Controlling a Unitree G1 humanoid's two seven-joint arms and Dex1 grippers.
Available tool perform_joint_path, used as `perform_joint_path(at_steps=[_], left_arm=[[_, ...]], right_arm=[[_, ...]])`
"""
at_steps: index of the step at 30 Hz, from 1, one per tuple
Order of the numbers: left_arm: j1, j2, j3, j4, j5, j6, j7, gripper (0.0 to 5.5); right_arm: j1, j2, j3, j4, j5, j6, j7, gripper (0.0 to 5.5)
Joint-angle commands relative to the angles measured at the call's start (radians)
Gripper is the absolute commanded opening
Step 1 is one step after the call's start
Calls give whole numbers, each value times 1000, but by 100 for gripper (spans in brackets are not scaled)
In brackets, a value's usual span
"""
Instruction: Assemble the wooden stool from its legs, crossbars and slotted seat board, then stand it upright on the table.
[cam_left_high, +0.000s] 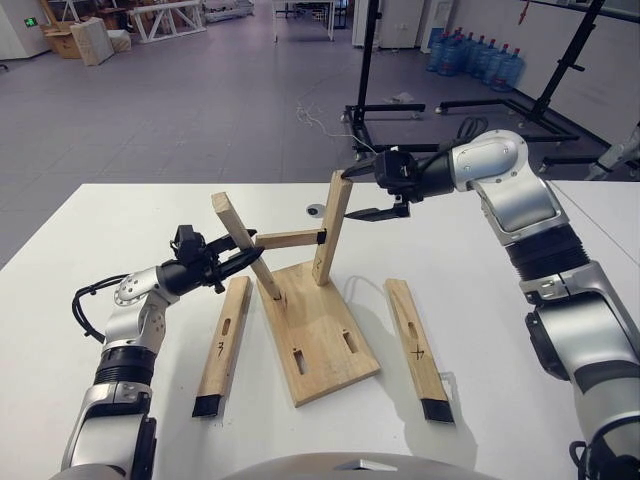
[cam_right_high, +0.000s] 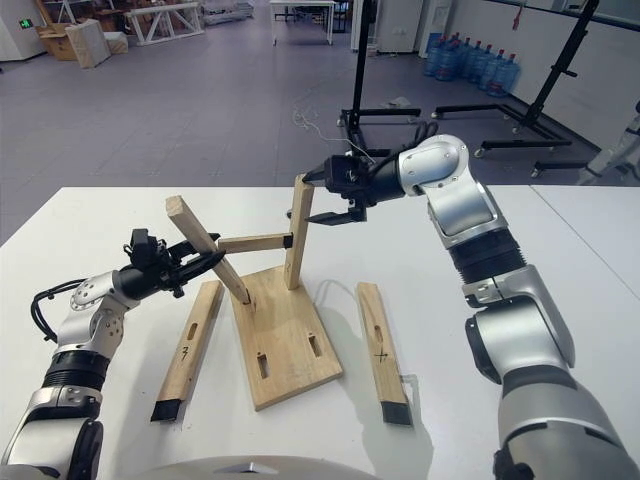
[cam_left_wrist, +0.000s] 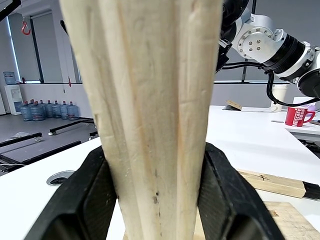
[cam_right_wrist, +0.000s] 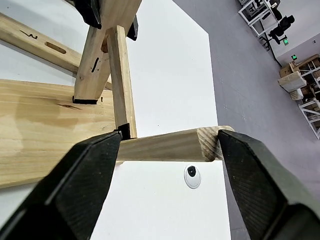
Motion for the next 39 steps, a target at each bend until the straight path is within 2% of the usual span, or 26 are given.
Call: perform_joint_path(at_steps=[1, 10, 15, 19, 20, 23, 27, 32, 39], left_arm=[[39, 13, -73, 60, 127, -6, 34, 202], [55, 33, -139, 68, 155, -17, 34, 202], [55, 50, -166, 75, 162, -9, 33, 202], [59, 54, -176, 76, 161, -9, 30, 202], [57, 57, -176, 77, 160, -8, 29, 202], [54, 62, -177, 79, 158, -6, 27, 202], [48, 68, -185, 81, 162, -3, 23, 202], [39, 67, -210, 109, 188, -25, 21, 202], [29, 84, -256, 137, 228, -50, 15, 202]], right_arm=[[85, 58, 104, -29, -25, 20, 82, 352], [103, 87, 50, -96, -23, 50, 35, 352], [136, 124, -30, -235, 83, 141, -12, 352], [156, 209, -108, -335, 133, 170, -171, 352], [161, 238, -103, -346, 88, 147, -248, 352], [180, 295, -47, -330, -99, 72, -465, 352], [245, 329, 110, -266, -348, -28, -637, 352], [314, 320, 288, -45, -479, -60, -580, 352], [295, 324, 288, 43, -461, -55, -539, 352]])
